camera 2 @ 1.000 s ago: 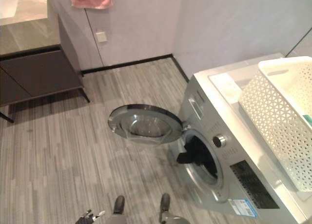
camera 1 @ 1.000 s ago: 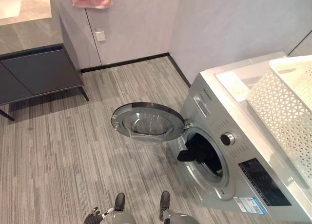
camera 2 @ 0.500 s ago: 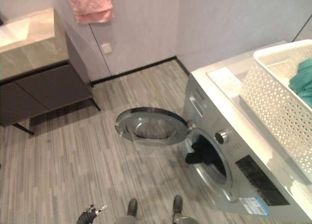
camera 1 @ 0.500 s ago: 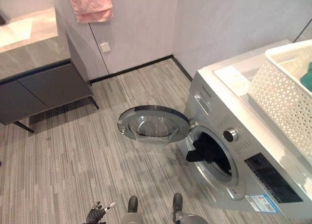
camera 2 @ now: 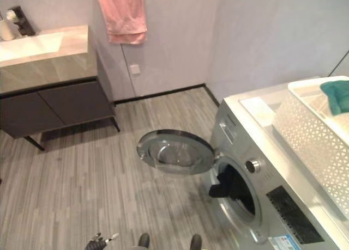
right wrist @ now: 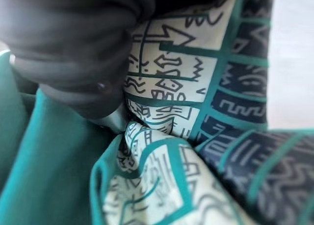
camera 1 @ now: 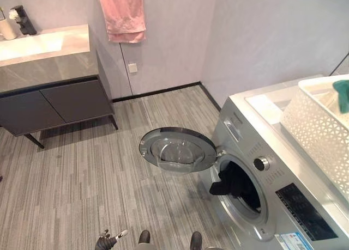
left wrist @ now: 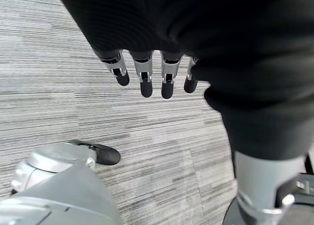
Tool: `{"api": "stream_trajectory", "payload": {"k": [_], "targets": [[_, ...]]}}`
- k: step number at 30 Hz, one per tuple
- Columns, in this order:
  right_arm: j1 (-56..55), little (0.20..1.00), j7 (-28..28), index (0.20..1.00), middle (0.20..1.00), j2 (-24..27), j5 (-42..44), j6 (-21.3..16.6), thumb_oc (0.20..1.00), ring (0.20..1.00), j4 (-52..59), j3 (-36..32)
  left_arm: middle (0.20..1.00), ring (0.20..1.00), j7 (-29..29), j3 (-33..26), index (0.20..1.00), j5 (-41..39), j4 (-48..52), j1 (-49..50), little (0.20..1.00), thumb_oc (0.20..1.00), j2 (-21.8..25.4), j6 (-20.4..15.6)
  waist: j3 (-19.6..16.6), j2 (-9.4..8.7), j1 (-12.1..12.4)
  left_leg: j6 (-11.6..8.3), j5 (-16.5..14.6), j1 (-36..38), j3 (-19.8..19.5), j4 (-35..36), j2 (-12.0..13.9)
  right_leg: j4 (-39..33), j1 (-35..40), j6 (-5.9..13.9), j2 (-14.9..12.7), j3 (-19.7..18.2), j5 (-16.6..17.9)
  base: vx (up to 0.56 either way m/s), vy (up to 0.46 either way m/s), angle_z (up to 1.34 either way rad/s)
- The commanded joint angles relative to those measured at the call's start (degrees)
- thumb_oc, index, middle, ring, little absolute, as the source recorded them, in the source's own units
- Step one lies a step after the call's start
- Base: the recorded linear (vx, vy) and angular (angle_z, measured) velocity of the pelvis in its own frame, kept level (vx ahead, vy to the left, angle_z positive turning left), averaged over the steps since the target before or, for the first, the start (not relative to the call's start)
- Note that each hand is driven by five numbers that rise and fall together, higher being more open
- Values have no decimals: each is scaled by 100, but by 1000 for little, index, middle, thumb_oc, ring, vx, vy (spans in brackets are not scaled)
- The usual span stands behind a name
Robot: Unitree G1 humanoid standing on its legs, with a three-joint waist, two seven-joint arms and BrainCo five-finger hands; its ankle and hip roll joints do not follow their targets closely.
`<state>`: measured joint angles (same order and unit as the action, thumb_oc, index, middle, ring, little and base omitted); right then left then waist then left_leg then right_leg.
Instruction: Grab the laundry basket,head to the washer,open it,put in the laundry and shut it.
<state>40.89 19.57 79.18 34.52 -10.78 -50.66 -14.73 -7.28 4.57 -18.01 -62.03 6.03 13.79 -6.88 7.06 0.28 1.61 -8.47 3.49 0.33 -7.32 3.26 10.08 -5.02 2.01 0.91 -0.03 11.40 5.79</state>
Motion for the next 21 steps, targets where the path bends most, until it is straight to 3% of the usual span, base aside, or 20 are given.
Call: {"api": "stream_trajectory", "payload": {"k": [1, 4, 5, 10, 12, 14, 19, 21], "targets": [[-378, 200, 1095, 200, 200, 448, -537, -417, 200, 200, 631, -497, 1000, 1000, -367, 66, 1000, 344, -374, -124, 1000, 1000, 428, 16, -515, -488, -77, 35, 0, 197, 118, 2, 114, 541, 276, 395, -408, -544, -1076, -47, 78, -2], [-800, 200, 1575, 200, 200, 443, -984, -274, 200, 200, 931, -979, 1000, 1000, -470, 36, 1000, 400, -418, -151, 1000, 1000, 378, 34, -542, -484, -147, 81, -73, 235, 201, 76, 72, 481, 219, 449, -446, -624, -965, -53, 93, -5], [-1152, 200, 1974, 200, 200, 544, -1171, -198, 200, 200, 1082, -1503, 1000, 1000, -579, 17, 1000, 419, -467, -153, 1000, 1000, 362, 47, -578, -489, -264, 127, -163, 284, 307, 134, 45, 447, 155, 500, -479, -751, -893, -42, 109, -18], [-1944, 200, 2290, 200, 200, 643, -1387, -149, 200, 200, 1224, -2402, 1000, 1000, -631, -39, 1000, 430, -530, -102, 1000, 1000, 282, 51, -601, -488, -439, 193, -306, 383, 511, 160, 1, 379, 84, 598, -520, -1007, -773, -29, 84, -31], [-2589, 200, 2446, 200, 200, 503, -1606, -109, 200, 200, 1460, -2955, 1000, 1000, -647, -169, 1000, 399, -573, -95, 1000, 1000, 207, 32, -595, -485, -596, 229, -390, 444, 724, 173, -30, 327, -5, 670, -550, -1210, -669, -49, 94, -33], [-2828, 200, 2501, 200, 200, 385, -1710, -99, 200, 200, 1627, -3132, 1000, 1000, -669, -204, 1000, 391, -598, -115, 1000, 1000, 200, 30, -587, -492, -606, 240, -417, 461, 799, 174, -39, 322, -38, 687, -559, -1280, -642, -32, 61, -51], [-3740, 200, 2878, 200, 200, -621, -2444, 44, 200, 200, 2693, -3761, 1000, 1000, -715, -359, 1000, 536, -708, -131, 1000, 1000, 75, 93, -596, -486, -756, 322, -562, 579, 1082, 174, -101, 284, -123, 755, -591, -1584, -542, -9, 72, -44], [-4197, 200, 2908, 200, 200, -1647, -2659, 86, 200, 200, 3309, -3910, 1000, 1000, -710, -475, 1000, 555, -741, -162, 1000, 1000, 31, 131, -579, -462, -811, 374, -619, 613, 1199, 174, -136, 286, -190, 785, -603, -1705, -518, 9, 66, -39]]}}
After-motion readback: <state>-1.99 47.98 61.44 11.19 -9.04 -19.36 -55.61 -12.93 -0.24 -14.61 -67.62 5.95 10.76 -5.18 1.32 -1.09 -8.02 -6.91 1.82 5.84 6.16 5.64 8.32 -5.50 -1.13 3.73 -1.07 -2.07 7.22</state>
